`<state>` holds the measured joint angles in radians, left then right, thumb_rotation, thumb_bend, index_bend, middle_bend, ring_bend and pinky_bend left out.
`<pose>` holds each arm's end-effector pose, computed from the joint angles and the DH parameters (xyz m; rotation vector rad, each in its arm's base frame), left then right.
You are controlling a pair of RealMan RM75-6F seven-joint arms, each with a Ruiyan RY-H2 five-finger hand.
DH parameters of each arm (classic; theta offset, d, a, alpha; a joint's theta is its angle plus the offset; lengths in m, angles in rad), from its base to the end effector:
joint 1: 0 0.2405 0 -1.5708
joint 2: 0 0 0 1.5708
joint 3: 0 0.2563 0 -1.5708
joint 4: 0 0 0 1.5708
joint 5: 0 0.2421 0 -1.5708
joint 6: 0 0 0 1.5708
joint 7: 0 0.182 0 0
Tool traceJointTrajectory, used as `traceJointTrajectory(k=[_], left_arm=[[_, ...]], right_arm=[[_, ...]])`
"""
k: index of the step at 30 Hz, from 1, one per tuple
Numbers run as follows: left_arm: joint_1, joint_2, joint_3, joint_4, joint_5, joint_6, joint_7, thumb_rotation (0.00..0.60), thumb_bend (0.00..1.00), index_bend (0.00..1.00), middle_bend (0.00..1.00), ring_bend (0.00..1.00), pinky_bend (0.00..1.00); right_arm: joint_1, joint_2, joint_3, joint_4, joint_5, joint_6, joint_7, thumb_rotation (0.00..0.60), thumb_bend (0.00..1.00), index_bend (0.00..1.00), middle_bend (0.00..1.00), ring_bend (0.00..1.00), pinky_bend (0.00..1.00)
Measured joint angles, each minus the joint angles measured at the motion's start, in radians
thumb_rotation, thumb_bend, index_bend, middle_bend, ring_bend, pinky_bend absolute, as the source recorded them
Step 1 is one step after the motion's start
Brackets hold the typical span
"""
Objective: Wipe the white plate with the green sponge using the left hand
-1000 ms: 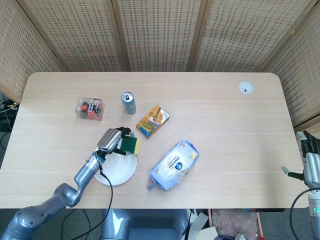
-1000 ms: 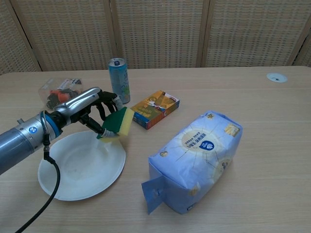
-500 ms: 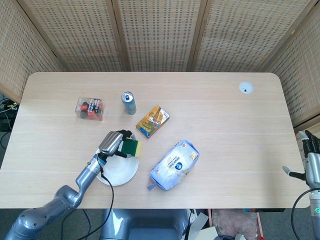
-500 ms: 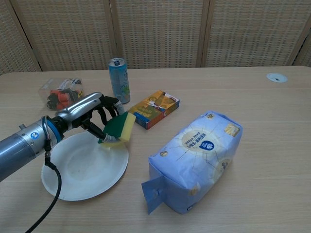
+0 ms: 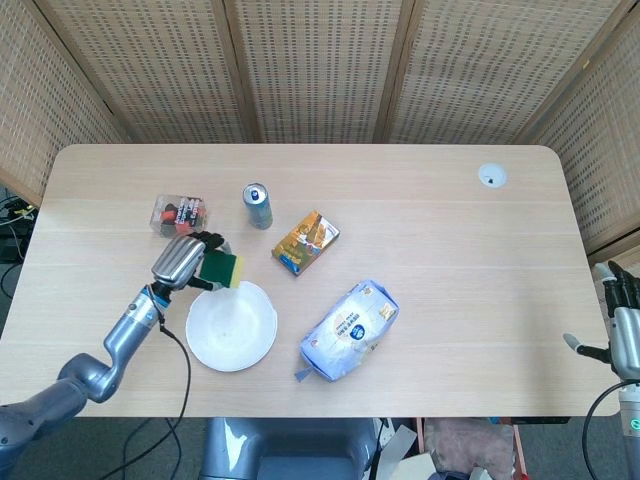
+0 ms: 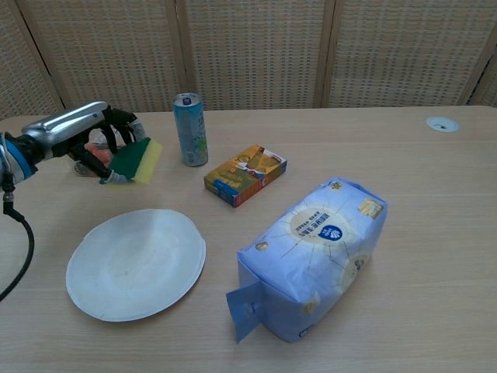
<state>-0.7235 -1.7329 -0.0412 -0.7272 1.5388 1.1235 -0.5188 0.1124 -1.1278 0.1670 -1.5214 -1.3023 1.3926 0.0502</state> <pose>-0.2308 0.4340 -0.0399 -1.8093 -0.9559 -1.1921 -0.3626 -0.2578 0.1604 1.1954 -0.9343 0.8528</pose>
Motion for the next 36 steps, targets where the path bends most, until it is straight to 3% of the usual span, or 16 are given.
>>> traceJointTrajectory(k=[8,12,14,17,19,27,36], left_arm=[[0.055,0.133,0.046,-0.054,-0.045,-0.116,0.270,0.600,0.00,0.55,0.40,0.37,0.40],[0.086,0.170,0.058,-0.065,-0.092,-0.189,0.364,0.600,0.00,0.50,0.36,0.37,0.38],[0.099,0.173,0.059,-0.062,-0.113,-0.216,0.380,0.600,0.00,0.39,0.28,0.33,0.33],[0.104,0.170,0.058,-0.050,-0.126,-0.243,0.391,0.600,0.00,0.09,0.05,0.09,0.14],[0.104,0.168,0.055,-0.049,-0.136,-0.267,0.398,0.600,0.00,0.00,0.00,0.00,0.02],[0.109,0.241,0.007,-0.207,-0.194,-0.277,0.422,0.600,0.00,0.00,0.00,0.00,0.00],[0.185,0.403,-0.059,-0.558,-0.249,-0.080,0.499,0.600,0.00,0.00,0.00,0.00,0.00]], right_arm=[[0.007,-0.007,-0.006,0.000,-0.005,-0.008,-0.021,0.600,0.00,0.00,0.00,0.00,0.00],[0.008,-0.011,-0.007,-0.001,-0.006,-0.008,-0.031,0.600,0.00,0.00,0.00,0.00,0.00],[0.008,-0.012,-0.007,-0.002,-0.005,-0.005,-0.035,0.600,0.00,0.00,0.00,0.00,0.00],[0.007,-0.012,-0.006,-0.004,-0.003,-0.003,-0.040,0.600,0.00,0.00,0.00,0.00,0.00],[0.006,-0.013,-0.006,-0.004,-0.003,0.000,-0.043,0.600,0.00,0.00,0.00,0.00,0.00],[0.001,-0.009,-0.011,0.000,-0.026,0.020,-0.046,0.600,0.00,0.00,0.00,0.00,0.00],[-0.011,-0.010,-0.016,-0.001,-0.069,0.079,-0.061,0.600,0.00,0.00,0.00,0.00,0.00]])
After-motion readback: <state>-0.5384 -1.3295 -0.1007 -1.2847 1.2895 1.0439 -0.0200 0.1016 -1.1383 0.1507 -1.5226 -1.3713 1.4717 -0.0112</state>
